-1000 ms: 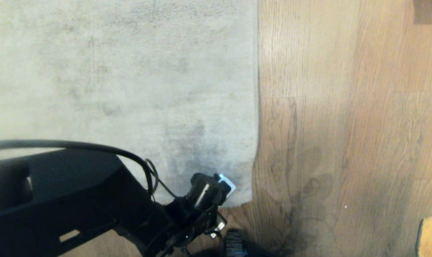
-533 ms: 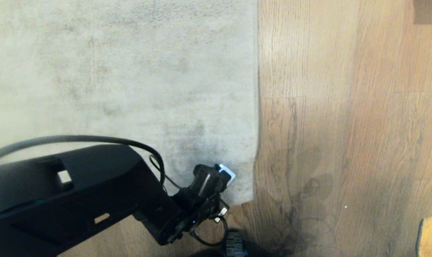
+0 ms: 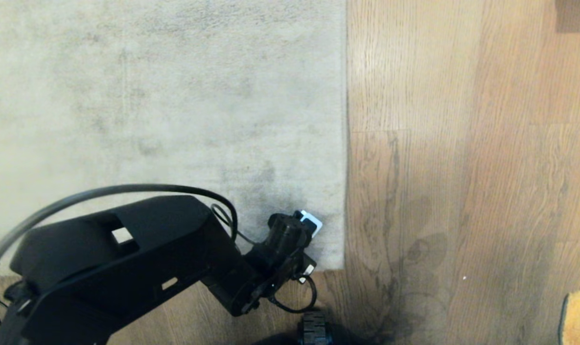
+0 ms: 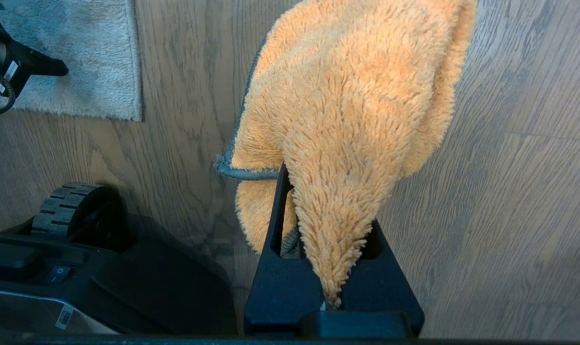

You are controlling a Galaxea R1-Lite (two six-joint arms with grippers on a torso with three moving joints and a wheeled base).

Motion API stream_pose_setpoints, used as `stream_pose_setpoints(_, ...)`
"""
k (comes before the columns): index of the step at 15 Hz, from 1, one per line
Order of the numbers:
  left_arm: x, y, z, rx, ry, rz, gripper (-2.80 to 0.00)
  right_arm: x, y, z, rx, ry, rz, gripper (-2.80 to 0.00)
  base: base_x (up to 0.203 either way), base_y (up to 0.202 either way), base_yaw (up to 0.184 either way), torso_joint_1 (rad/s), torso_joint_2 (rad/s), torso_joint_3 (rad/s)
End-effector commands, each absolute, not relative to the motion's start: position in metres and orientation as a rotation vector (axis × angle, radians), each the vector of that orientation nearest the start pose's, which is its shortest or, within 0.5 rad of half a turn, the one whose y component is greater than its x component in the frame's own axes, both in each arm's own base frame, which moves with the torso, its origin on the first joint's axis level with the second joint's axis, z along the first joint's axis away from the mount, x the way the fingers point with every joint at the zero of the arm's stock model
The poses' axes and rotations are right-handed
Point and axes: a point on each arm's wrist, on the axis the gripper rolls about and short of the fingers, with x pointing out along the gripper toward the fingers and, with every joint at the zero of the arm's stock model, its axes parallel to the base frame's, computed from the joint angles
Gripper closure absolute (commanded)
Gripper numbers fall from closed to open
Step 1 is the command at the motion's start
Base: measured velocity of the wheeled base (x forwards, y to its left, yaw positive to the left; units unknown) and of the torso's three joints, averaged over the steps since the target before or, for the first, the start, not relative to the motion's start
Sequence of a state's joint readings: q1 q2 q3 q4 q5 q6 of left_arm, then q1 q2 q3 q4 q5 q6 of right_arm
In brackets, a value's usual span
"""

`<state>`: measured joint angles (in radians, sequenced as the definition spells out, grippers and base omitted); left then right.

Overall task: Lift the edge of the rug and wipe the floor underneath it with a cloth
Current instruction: Lay down the carpet

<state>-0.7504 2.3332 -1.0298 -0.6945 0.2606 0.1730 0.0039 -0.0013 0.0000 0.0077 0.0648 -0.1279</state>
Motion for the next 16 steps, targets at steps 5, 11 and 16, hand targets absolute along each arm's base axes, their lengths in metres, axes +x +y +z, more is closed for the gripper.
stream_pose_setpoints(5,0.301,-0.277,0.048,0.405,0.411,-0.524,0.00,-0.023,0.001,0.075,-0.129,0.003,0.069,0.00,0.000,0.000,0.000,0.000,0.00,0.000)
stream_pose_setpoints(11,0.319,-0.291,0.083,0.284,0.301,-0.506,0.00,-0.023,0.001,0.075,-0.129,0.003,0.071,0.00,0.000,0.000,0.000,0.000,0.00,0.000)
stream_pose_setpoints(16,0.323,-0.303,0.090,0.203,0.280,-0.510,0.00,-0.023,0.001,0.075,-0.129,0.003,0.071,0.00,0.000,0.000,0.000,0.000,0.00,0.000)
